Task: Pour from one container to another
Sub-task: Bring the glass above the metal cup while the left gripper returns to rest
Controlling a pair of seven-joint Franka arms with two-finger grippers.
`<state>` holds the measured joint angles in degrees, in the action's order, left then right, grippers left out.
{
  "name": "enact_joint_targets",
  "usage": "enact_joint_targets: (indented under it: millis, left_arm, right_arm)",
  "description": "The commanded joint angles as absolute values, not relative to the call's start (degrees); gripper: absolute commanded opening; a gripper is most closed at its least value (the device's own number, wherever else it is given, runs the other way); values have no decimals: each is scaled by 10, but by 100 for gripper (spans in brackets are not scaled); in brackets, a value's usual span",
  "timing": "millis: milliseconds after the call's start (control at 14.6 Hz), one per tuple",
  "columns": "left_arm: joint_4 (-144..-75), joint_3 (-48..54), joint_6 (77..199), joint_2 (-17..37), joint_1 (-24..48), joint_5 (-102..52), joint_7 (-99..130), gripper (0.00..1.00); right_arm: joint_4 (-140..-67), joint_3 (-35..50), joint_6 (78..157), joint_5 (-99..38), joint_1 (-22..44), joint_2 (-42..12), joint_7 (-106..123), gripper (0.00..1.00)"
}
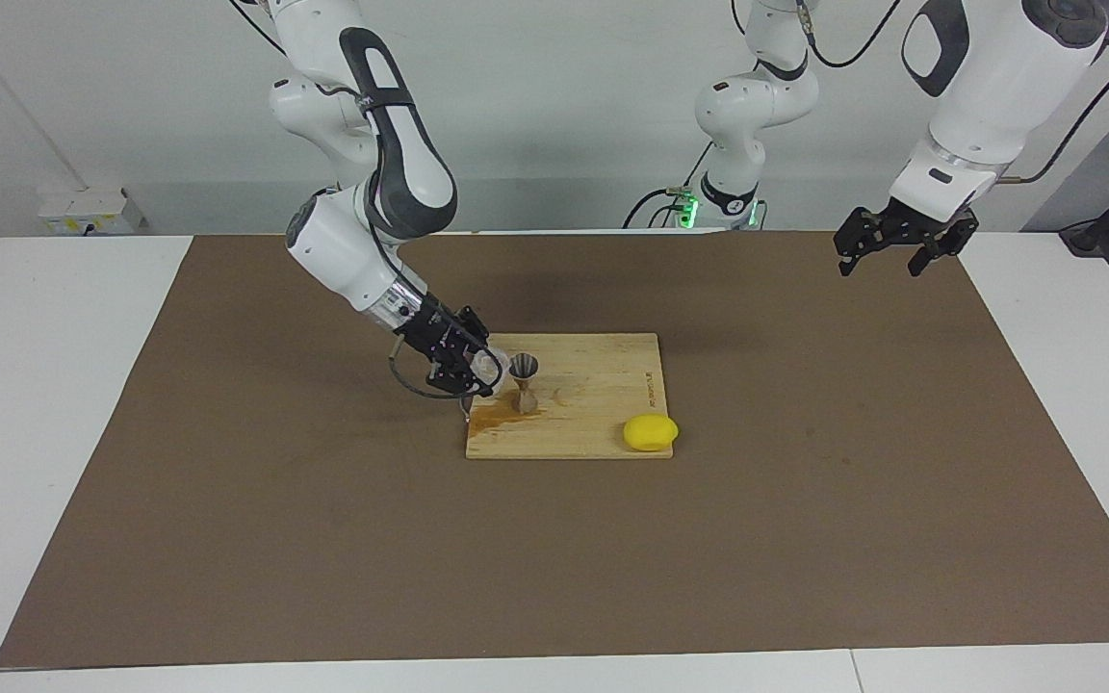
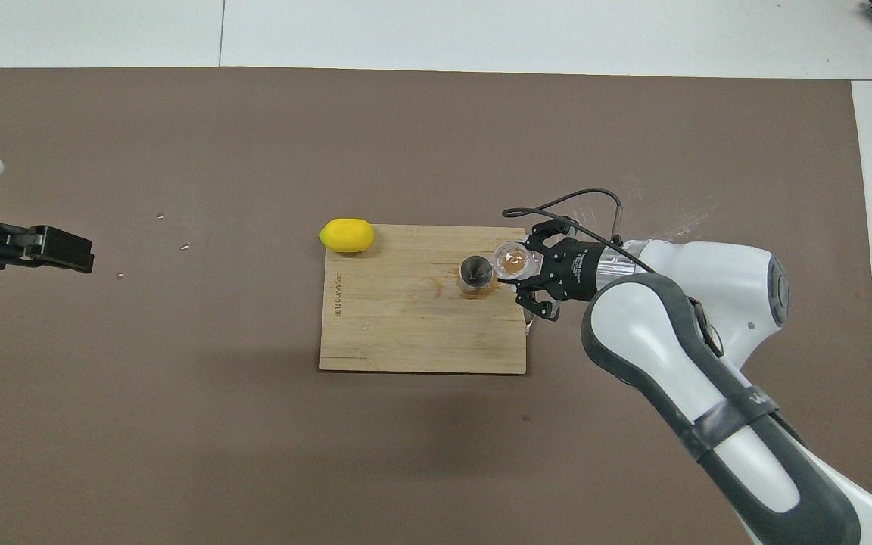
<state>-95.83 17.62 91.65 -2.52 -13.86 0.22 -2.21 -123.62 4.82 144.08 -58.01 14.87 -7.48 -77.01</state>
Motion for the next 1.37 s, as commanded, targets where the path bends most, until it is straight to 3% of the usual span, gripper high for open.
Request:
enact_joint_targets:
  millis: [0,68,342,959,1301]
  left_arm:
    - [-957,179,905,-33,-136,14,-29,100]
    - [-957,164,908,-33,-130,12,-28,100]
    - [-949,12,897,-34,8,2,-33,100]
    - [-909,75,863,-17,-51,4,-35,100]
    - [-892,76,859,-13,-45,-2,-35,100]
  right_arm:
    - [-1234,48,1448,-533,151,-69,-787,0]
    - [-1234,49,1448,-524,153,-67,-787,0]
    - [-1230,47,1448,-475,164,-64,-796,0]
    - [-1217,48,1442,-339,171,-57,-819,0]
    - [-1207,48,1438,-267,182,-58,-846,0]
